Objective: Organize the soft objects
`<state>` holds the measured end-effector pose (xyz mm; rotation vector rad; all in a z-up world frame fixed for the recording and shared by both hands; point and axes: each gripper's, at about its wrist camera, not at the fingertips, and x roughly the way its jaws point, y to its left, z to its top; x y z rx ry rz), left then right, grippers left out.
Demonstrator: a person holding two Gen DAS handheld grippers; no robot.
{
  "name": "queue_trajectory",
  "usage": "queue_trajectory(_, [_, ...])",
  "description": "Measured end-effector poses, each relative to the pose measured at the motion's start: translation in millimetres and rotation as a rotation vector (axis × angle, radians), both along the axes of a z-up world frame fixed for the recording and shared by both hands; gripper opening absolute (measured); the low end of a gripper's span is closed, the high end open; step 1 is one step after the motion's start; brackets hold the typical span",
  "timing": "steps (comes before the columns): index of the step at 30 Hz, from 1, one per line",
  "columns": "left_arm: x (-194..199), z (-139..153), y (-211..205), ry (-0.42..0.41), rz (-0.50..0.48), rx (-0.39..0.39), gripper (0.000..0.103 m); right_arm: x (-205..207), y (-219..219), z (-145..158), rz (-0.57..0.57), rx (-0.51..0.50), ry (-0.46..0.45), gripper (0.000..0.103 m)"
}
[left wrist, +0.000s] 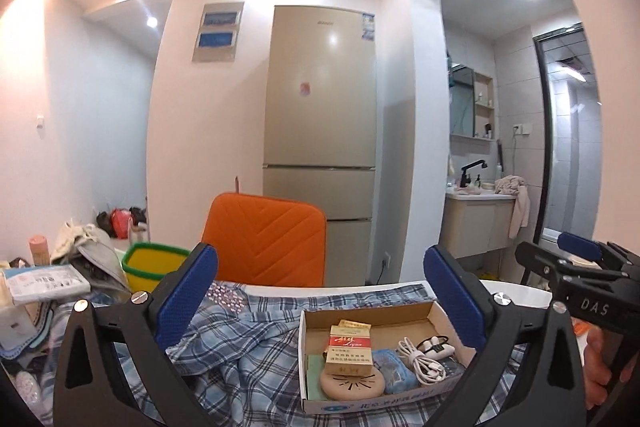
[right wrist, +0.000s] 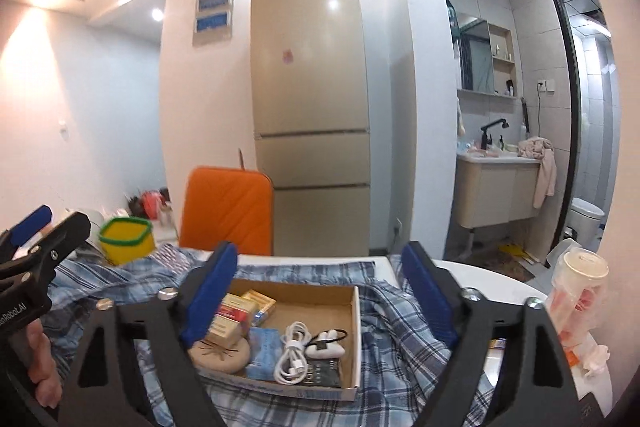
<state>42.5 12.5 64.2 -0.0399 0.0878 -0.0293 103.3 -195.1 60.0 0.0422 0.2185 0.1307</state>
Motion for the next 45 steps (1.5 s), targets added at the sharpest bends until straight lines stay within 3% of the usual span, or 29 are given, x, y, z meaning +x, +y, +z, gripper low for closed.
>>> queue_trajectory(10, [-32.9, -19.0, -4.7, -0.049, -0.008, 0.064, 0.103, -30.0, -5.9, -14.3, 0.004, 0.007, -0.038, 0.095])
queue_trajectory(13, [-35.7, -30.9, -4.6, -0.051, -0.006, 0.063, 0.103, -36.9, -4.8, -23.9, 0.012, -0.007, -0.065, 0.103])
queue_trajectory(21, [-34.0, -55.0, -4.7, -0.023, -0.013, 0.062, 0.103, -49.9, -0.6, -47.3, -0.023, -0.036, -0.113, 0.103])
queue_trajectory(25, [-40.4, -65.6, -11.5, -0.032, -0.018, 0.104, 0.103, -51.6, 2.2, -57.6, -0.029, -0.048, -0.114, 0.103])
queue_trajectory(32, [-39.3, -69.6, -5.0, -0.02, -0.021, 0.069, 0.103, -54.0, 10.0, -64.8, 0.0, -0.081, -0.127, 0.103])
queue_trajectory(45, [-36.8, -70.0, -7.5, -0.003, -0.018, 0.088, 0.103, -54.3, 5.5, -65.8, -0.006, -0.062, -0.12, 0.103])
